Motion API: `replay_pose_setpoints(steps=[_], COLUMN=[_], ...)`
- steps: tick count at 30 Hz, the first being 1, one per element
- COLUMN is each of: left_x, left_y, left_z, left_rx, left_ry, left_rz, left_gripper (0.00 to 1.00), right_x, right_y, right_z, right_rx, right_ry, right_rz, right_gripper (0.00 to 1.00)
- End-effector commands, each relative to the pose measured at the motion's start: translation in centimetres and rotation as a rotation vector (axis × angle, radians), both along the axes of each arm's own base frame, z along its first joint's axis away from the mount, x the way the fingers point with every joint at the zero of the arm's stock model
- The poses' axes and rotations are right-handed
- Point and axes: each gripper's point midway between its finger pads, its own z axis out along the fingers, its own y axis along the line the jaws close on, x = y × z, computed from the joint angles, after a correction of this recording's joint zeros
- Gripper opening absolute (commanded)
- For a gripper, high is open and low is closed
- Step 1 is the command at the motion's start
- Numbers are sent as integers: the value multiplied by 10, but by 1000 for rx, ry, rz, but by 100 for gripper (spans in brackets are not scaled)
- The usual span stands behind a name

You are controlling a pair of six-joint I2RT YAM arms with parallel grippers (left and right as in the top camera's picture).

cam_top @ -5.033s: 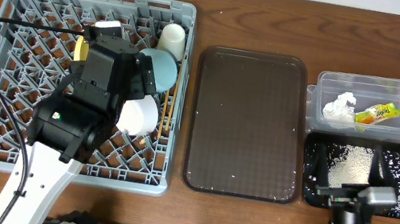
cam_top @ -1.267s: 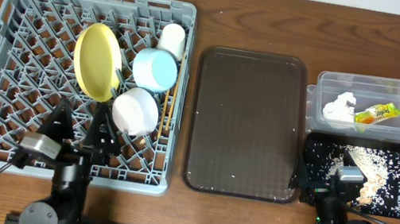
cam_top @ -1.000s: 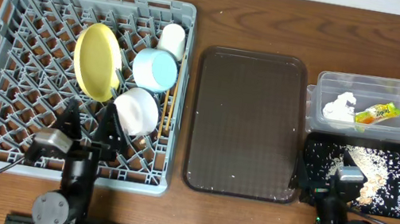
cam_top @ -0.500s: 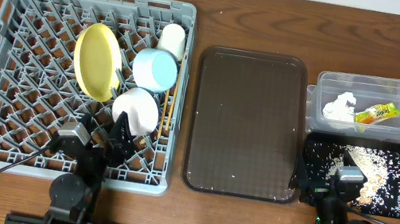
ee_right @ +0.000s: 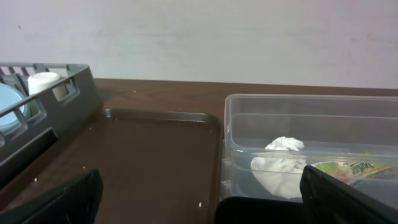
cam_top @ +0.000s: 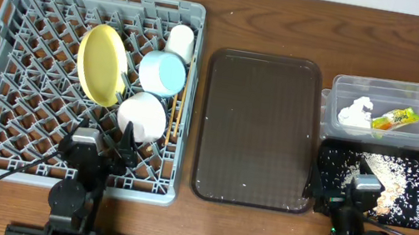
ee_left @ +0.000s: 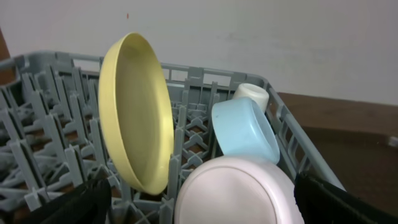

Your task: Sort waste into correct bins and load items into the dishwasher rack

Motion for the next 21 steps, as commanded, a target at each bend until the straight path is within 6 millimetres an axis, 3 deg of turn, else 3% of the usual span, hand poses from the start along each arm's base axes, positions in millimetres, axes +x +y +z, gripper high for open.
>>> replay_pose_setpoints(steps=[1,8,21], left_x=[0,-1,0], left_y=[-2,-2,-7], left_z=[5,52,9], left_rx=[64,61,64], left_ry=[-32,-222,-49], left_rz=[-19,-8,-25], left_gripper=[95,95,95], right_x=[0,0,0], right_y=[-4,-4,-4], right_z=[0,0,0], right_rx=[-14,-14,-14], right_ry=[-4,-4,-4], right_rz=[-13,-13,-13], right_gripper=[99,99,99])
